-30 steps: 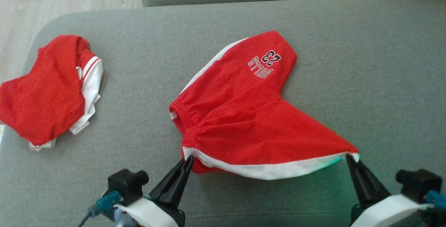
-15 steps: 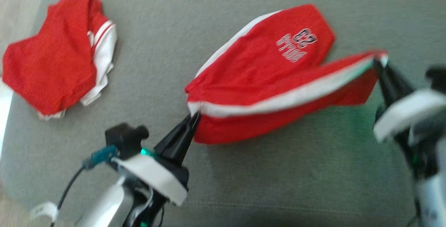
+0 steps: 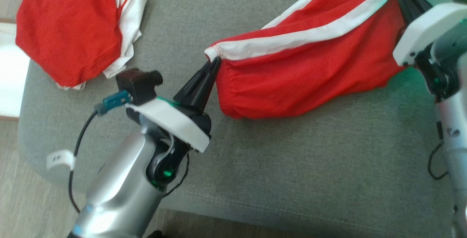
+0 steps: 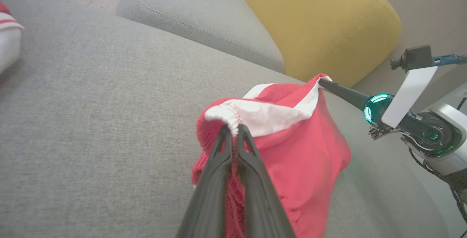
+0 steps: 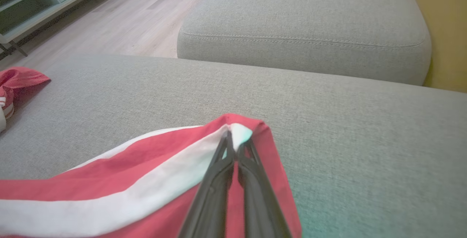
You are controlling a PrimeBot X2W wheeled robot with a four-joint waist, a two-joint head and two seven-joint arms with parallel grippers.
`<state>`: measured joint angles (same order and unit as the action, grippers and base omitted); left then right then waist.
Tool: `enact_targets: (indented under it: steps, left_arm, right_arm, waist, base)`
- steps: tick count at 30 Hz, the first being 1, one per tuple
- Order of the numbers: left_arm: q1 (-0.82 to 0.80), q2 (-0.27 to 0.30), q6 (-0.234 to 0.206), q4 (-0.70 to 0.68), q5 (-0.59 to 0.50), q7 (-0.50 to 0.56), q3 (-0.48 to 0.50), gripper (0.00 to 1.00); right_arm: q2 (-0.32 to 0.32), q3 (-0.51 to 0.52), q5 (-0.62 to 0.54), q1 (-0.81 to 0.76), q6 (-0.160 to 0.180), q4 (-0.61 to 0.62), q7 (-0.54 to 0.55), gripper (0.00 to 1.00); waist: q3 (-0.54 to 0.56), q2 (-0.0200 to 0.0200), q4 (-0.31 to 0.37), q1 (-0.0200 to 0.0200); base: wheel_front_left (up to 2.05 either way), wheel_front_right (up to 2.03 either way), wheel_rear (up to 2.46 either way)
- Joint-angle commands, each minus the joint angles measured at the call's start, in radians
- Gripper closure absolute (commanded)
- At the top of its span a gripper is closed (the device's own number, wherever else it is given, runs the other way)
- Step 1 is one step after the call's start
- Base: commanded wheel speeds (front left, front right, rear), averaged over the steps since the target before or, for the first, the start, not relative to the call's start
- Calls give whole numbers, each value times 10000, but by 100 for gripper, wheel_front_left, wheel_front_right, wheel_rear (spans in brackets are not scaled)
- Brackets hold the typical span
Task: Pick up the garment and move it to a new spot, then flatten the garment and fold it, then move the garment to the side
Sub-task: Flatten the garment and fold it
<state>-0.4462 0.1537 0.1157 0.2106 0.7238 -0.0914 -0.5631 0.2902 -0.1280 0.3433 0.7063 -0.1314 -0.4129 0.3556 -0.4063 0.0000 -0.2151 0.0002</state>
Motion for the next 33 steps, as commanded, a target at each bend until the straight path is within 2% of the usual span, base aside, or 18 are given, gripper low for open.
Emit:
enact_targets:
  steps: [1,9,10,11,12,13,14,21,24,29,33]
  left_arm:
    - [-546,33,76,91,170,-146,316,100]
    - [-1220,-158,136,1409,625,-692,140,100]
    - [-1262,-172,138,1517,666,-756,108,100]
    - [-1300,-184,140,1628,703,-801,64,100]
    - [-1329,-196,142,1742,760,-778,-17,100]
    - [-1366,-200,144,1824,801,-766,-109,46]
    - [-1398,-203,145,1879,844,-786,-185,0]
    - [-1248,-26,92,2128,918,-1125,-380,0]
    - [-1033,261,-469,2007,281,-1476,-239,0]
    - [-438,653,-1589,1114,-839,-1691,562,0]
    - [136,776,-2009,-151,-1943,-1699,1619,0]
  right_arm:
    - [9,-250,71,509,7,-109,-327,100]
    - [-102,-645,86,1564,7,-1747,-1687,100]
    - [-125,-726,95,1642,7,-1921,-1816,95]
    - [-145,-837,118,1711,7,-2059,-1968,59]
    - [-164,-909,167,1759,7,-2210,-2113,5]
    - [-159,-993,203,1798,7,-2359,-2252,0]
    - [-159,-1059,254,1827,7,-2462,-2464,0]
    - [-142,-1120,20,1405,7,-2655,-4607,0]
    - [-255,-717,-479,819,7,-2326,-5585,0]
    - [-746,104,-1353,-654,7,-1137,-6021,0]
    - [-1293,781,-1827,-1982,7,116,-6031,0]
  waist:
    - [-206,0,-154,-2]
    - [-342,0,-111,-2]
    - [-354,0,-112,-2]
    - [-365,0,-117,-2]
    - [-368,0,-120,-2]
    - [-369,0,-125,-2]
    - [-369,0,-129,-2]
    - [-100,0,12,-2]
    - [162,0,194,-2]
    - [667,0,598,-2]
    - [1003,0,906,-2]
  base:
    - [0,0,0]
    - [0,0,0]
    - [0,0,0]
    - [0,0,0]
    - [0,0,0]
    - [0,0,0]
    - [0,0,0]
    - [0,0,0]
    - [0,0,0]
    - [0,0,0]
    - [0,0,0]
